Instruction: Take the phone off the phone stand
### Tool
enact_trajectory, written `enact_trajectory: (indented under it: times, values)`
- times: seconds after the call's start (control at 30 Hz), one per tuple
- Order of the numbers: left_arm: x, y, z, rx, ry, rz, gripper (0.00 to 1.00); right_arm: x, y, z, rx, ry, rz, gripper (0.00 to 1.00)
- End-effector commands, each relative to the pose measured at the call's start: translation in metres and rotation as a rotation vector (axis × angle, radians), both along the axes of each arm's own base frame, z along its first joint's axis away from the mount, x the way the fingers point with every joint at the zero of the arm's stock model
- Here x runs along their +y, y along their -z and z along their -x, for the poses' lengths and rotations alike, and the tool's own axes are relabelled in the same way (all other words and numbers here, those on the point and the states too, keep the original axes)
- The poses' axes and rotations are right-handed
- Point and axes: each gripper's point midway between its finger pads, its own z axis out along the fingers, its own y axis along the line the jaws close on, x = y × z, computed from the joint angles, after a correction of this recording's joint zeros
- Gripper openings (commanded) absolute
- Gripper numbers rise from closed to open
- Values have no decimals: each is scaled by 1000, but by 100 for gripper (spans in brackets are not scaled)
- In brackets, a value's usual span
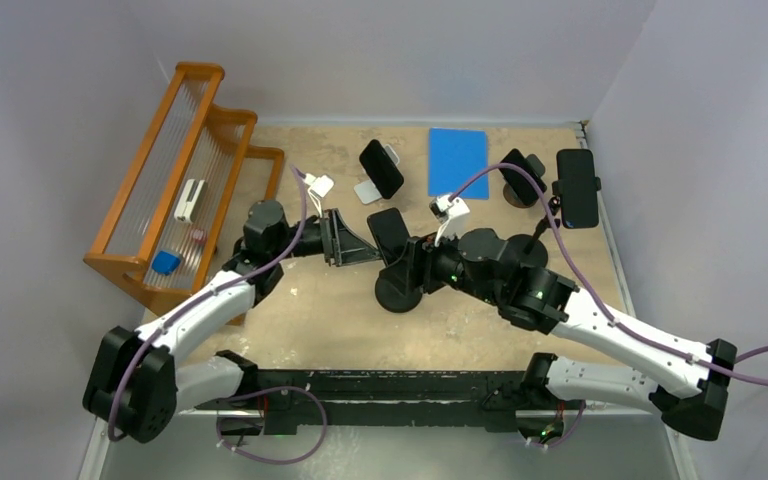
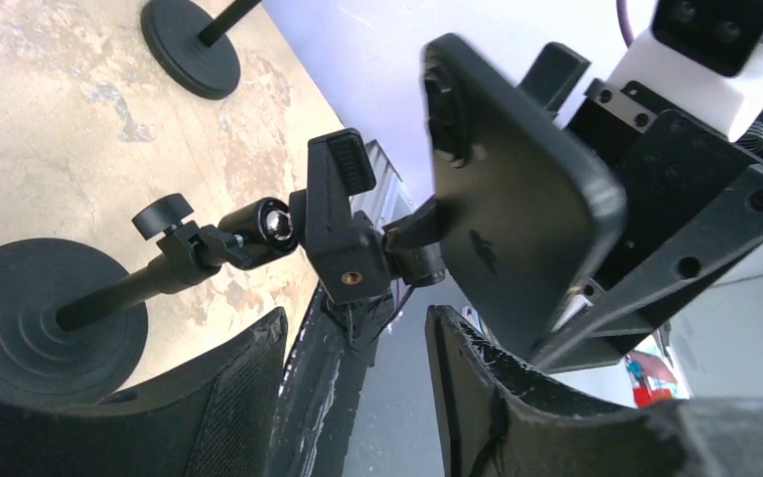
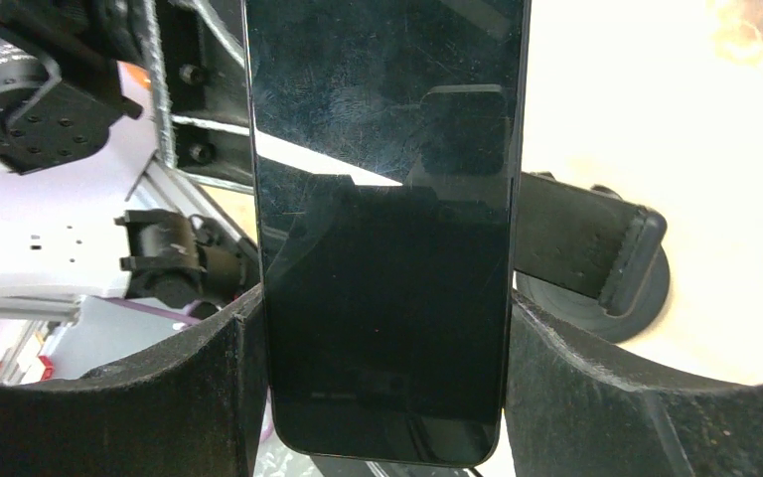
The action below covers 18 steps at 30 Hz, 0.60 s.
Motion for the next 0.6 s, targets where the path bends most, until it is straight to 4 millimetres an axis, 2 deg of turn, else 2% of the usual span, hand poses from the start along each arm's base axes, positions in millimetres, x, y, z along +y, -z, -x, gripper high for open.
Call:
enact_trajectory:
  times: [0.0, 0.13, 0.3, 0.43, 0.57]
  values:
    - [7, -22, -6, -92, -89, -46, 55, 8, -89, 6, -169, -77, -185, 0]
    - [23, -31, -12, -127, -216, -107, 58, 4, -105, -5, -240, -43, -166, 0]
    - [49, -55, -19, -197, -414, -126, 61, 2, -117, -30, -327, 55, -125, 0]
    - [67, -83, -14, -261, -520, -93, 63, 6, -126, -46, -395, 104, -119, 0]
    - [73, -119, -3, -380, -537, 2, 64, 13, -135, -56, -452, 130, -121, 0]
